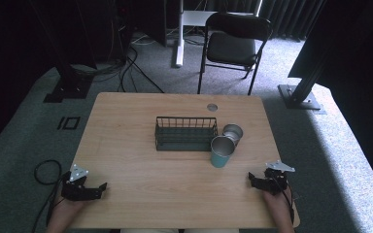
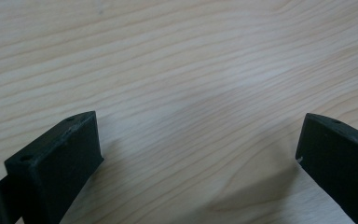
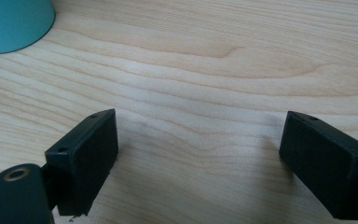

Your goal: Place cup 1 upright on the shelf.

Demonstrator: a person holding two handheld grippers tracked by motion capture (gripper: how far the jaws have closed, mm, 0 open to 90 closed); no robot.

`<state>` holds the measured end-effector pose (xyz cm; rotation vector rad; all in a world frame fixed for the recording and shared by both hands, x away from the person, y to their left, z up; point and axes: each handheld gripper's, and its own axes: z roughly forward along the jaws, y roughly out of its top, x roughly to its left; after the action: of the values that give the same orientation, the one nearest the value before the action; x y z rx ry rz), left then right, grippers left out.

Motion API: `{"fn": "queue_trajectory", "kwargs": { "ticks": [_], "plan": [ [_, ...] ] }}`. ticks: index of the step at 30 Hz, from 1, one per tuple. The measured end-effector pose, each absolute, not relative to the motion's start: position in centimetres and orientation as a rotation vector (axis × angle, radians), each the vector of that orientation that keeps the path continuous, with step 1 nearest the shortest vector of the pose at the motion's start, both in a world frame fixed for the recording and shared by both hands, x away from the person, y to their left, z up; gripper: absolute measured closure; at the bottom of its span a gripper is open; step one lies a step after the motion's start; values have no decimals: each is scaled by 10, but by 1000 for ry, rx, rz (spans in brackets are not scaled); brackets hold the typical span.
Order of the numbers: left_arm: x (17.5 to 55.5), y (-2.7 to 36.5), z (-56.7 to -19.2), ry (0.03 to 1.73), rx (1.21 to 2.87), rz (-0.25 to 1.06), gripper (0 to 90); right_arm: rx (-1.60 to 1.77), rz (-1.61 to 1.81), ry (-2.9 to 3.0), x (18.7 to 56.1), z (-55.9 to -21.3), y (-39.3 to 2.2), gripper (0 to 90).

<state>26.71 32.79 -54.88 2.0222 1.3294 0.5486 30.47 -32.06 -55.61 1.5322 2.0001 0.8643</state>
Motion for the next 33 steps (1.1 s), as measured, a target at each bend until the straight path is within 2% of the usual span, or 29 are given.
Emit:
{"fn": "queue_trajectory", "kwargs": {
  "ticks": [9, 33],
  "plan": [
    [264, 312, -543, 1227, 2056, 560, 6, 1532, 864, 2000, 305, -556, -321, 112],
    [276, 254, -537, 1012, 2139, 450, 14, 1533, 864, 2000, 305, -556, -321, 112]
  ]
}}
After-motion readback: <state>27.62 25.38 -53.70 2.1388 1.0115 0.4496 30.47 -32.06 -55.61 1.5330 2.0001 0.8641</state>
